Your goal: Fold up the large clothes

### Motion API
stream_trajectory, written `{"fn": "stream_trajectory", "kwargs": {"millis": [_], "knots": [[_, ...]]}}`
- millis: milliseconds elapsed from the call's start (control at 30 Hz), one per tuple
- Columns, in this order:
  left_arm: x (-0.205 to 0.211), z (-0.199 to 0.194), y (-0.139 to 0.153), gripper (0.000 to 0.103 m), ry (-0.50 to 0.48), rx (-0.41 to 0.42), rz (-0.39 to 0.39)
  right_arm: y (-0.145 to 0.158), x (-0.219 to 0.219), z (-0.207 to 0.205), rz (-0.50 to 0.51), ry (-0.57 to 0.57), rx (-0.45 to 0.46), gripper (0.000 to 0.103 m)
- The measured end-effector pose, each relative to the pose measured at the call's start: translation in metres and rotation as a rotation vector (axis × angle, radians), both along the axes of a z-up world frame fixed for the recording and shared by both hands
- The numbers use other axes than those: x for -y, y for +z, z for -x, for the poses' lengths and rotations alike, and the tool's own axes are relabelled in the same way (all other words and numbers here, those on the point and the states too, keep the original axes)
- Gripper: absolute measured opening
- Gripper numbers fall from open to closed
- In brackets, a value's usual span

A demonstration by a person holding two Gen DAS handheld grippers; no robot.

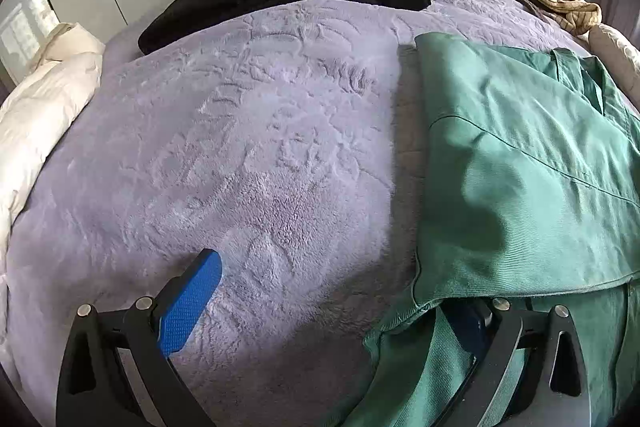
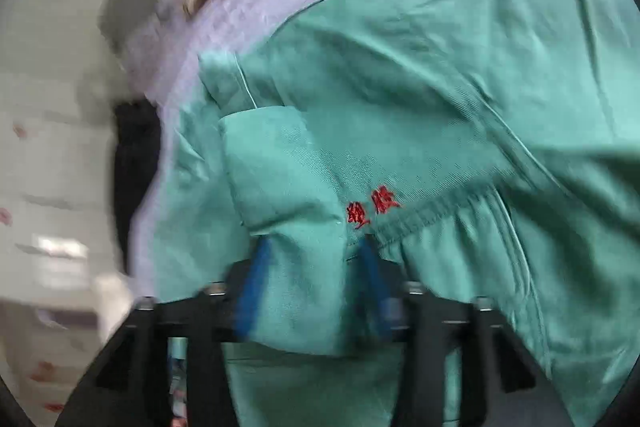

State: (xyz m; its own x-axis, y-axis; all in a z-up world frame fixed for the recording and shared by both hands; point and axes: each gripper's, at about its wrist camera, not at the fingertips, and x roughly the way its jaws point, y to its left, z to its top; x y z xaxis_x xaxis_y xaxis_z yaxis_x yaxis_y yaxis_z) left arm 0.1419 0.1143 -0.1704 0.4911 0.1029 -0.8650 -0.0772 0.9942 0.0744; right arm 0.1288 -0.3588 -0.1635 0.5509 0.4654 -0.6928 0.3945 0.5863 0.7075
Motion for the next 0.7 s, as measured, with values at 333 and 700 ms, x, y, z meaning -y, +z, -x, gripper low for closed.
{"fn": "stream_trajectory", "kwargs": {"millis": [333,700], "knots": [[-0.021,0.022,0.048,0.102,-0.201,-0.046,0.084,0.017,-0.01,0.01,0.164,0.052,-0.004,0.084],[0.035,-0.145,0.003,0.099,-0.26,-0.159,0.326,0.009,0.0,0.01,0.16,0.038,-0.022,0.084]]}}
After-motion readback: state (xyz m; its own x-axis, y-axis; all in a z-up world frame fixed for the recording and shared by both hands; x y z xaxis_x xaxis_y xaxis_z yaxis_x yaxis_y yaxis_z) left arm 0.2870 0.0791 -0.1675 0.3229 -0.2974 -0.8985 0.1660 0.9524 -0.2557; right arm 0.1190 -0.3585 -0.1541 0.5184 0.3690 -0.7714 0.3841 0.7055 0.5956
